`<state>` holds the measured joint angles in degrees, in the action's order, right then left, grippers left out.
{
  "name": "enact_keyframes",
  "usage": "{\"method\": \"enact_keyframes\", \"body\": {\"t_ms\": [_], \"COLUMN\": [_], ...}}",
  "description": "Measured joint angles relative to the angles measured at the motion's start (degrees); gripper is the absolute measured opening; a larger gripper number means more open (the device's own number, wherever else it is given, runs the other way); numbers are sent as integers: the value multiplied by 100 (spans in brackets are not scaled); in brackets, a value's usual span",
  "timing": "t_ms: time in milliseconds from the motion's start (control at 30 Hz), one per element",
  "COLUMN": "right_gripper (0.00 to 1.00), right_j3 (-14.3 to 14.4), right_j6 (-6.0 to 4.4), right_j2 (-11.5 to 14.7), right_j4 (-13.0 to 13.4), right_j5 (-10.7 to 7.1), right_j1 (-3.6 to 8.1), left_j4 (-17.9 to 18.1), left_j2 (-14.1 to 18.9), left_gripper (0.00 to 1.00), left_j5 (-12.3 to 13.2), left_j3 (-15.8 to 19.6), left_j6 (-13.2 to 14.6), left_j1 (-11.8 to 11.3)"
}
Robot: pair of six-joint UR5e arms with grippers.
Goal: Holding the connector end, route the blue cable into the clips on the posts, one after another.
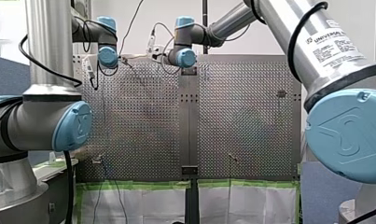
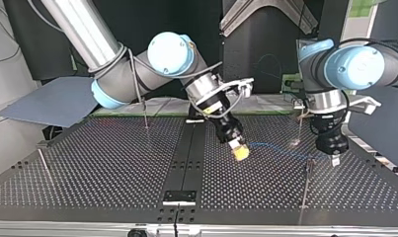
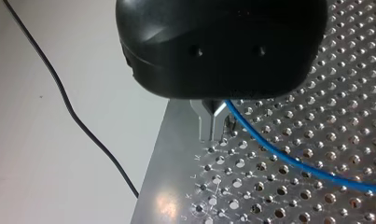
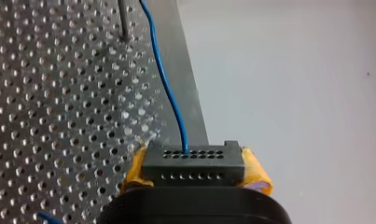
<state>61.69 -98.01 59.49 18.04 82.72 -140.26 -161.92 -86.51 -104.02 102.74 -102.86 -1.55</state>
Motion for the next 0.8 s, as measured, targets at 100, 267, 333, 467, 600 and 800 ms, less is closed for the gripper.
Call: {"method": "enact_keyframes", "body": {"t_ms": [100, 267, 333, 467, 600, 800], "right_gripper": [0, 0, 0, 0, 0, 0], "right_j3": [-52, -124, -151, -223, -331, -414], "right_j6": [0, 0, -1, -3, -7, -14], "right_j2": [-28, -74, -101, -176, -246, -275], "right_j4": [-12, -39, -45, -69, -127, -161], "right_j5": [0, 1, 5, 5, 7, 8], "right_j1": [-40, -63, -69, -73, -73, -34], "left_j4": [-1, -9, -20, -31, -33, -34], "left_j2": [-6, -19, -28, -59, -125, -276], "left_gripper": [0, 0, 0, 0, 0, 0], "left_j5": [26, 68, 79, 112, 168, 279], "left_j3": [-8, -69, -105, -165, -209, -289], "left_j6": [5, 11, 12, 7, -3, -24], "left_j1": [-29, -66, -78, -105, -143, -221]}}
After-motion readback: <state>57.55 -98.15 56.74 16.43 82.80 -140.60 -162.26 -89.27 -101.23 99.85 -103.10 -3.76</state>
